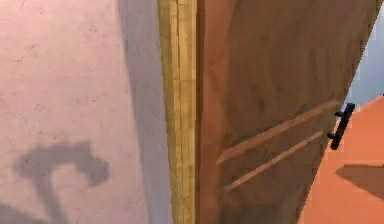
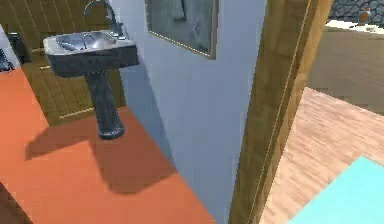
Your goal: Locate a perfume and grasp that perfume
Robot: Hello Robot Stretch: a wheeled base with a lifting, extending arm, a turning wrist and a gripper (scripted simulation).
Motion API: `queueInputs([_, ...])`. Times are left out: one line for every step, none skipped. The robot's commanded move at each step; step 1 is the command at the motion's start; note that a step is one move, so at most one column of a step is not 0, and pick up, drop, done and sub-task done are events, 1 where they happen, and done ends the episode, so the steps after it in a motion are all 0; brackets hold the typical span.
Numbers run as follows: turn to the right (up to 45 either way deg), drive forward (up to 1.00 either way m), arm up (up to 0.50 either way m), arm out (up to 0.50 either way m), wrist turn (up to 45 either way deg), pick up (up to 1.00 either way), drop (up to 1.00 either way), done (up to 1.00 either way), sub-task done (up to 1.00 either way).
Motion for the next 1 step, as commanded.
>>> queueInputs([45.0,0.0,0.0,0.0,0.0,0.0,0.0,0.0,0.0])
